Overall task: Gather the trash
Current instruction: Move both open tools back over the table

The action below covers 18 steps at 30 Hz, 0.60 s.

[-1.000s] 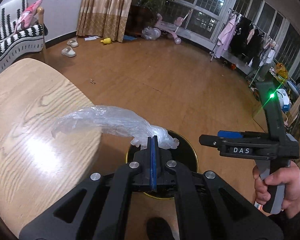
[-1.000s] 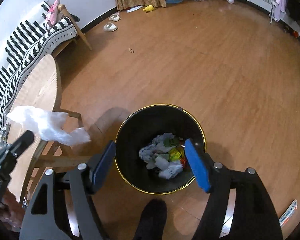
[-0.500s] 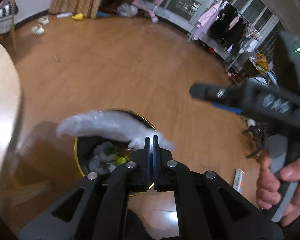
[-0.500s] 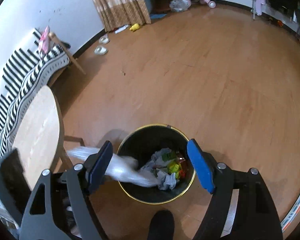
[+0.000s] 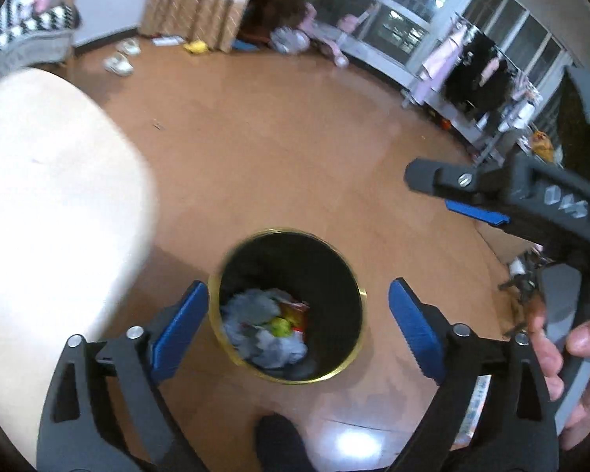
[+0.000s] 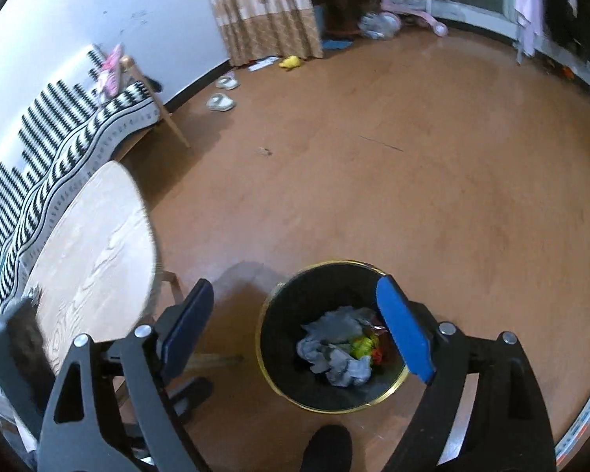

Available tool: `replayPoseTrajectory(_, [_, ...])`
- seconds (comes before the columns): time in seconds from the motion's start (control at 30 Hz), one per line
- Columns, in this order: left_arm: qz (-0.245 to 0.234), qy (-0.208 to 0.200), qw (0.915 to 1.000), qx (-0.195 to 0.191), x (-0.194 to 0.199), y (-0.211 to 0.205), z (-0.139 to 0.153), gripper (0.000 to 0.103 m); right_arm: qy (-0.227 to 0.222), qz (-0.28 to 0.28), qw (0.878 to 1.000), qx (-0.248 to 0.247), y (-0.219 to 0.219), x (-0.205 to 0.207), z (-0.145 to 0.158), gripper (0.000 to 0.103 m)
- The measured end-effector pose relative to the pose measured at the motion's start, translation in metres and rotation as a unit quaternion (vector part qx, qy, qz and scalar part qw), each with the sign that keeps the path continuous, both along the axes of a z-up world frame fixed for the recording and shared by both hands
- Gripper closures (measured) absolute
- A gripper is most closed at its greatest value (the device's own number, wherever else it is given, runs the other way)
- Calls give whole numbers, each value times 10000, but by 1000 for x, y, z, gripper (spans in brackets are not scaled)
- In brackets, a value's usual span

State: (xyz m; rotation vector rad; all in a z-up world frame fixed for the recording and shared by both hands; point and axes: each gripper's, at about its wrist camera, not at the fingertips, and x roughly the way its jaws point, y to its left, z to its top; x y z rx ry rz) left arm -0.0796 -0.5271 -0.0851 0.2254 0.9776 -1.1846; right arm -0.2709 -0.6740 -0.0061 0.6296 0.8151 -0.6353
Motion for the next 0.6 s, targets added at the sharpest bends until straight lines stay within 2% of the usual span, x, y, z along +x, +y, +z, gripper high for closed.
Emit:
replayPoseTrajectory(0.1, [317,-396,9987,-49,22,38,22,11,-50,294,9996,16,21,34,3,21])
replayPoseTrajectory(0.2, [868,-834,9926,-181,59,92,45,10,-62,692,9976,5,54,77,4,21])
replayPoseTrajectory(0.3, [1634,-1127,9800,-115,100,153,59,10,-94,1192,9928,-28,97,126,7,21])
replayPoseTrajectory(0.43, [2698,-1268,9545,79,158,248,67,10,-63,1847,9828,-37,161,186,8,21])
replayPoseTrajectory(0.5, [3217,-1355,9368,220,182,294,66,10,-60,2154,9765,-81,194,212,9,21])
replayPoseTrajectory(0.57, [3794,-1317,9153,317,209,351,62,10,-51,2454,9694,-91,228,237,8,21])
replayPoseTrajectory(0.6, [3923,-1316,9098,325,215,365,61,10,-34,2554,9668,-91,240,249,8,21])
